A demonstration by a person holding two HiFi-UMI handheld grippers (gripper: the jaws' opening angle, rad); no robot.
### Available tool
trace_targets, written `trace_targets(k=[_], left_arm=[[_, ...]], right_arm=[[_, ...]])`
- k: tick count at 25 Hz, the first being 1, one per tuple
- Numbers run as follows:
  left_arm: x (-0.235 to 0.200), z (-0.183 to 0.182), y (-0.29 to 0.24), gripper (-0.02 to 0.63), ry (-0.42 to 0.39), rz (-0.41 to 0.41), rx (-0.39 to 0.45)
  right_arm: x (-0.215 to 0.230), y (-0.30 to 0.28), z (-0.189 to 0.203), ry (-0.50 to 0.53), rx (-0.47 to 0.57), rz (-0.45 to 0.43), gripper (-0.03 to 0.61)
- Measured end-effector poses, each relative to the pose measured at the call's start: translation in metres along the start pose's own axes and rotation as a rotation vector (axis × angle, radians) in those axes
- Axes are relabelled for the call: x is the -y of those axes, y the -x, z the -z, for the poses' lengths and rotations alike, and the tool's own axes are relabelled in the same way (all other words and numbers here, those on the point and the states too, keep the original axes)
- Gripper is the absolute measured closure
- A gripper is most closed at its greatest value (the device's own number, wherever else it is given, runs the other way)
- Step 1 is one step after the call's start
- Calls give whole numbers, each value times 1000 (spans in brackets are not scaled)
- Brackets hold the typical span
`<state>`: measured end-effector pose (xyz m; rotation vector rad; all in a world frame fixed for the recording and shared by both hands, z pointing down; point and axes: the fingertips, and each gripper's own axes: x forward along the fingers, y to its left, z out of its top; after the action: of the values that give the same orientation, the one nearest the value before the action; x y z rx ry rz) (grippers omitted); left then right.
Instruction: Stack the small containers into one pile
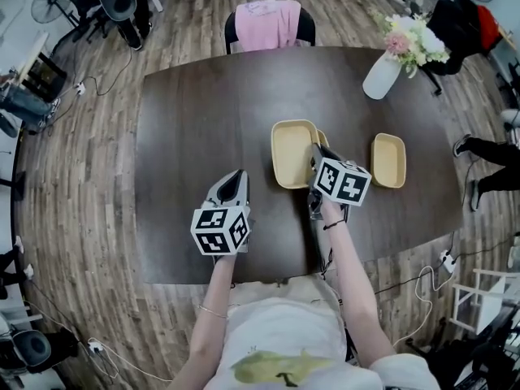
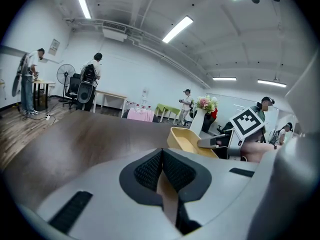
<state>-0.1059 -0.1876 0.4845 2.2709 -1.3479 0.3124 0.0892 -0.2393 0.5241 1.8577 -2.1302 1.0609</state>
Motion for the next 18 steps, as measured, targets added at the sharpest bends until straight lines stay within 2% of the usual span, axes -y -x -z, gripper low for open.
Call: trace_targets(k=[9,18], left_arm=[[24,3,-18,589,7,-5,-12],[37,10,-30,589,18,-15,-25]], right_arm=[[38,2,-8,-2,-22,19,540],[58,-4,0,9,-66,13,540]])
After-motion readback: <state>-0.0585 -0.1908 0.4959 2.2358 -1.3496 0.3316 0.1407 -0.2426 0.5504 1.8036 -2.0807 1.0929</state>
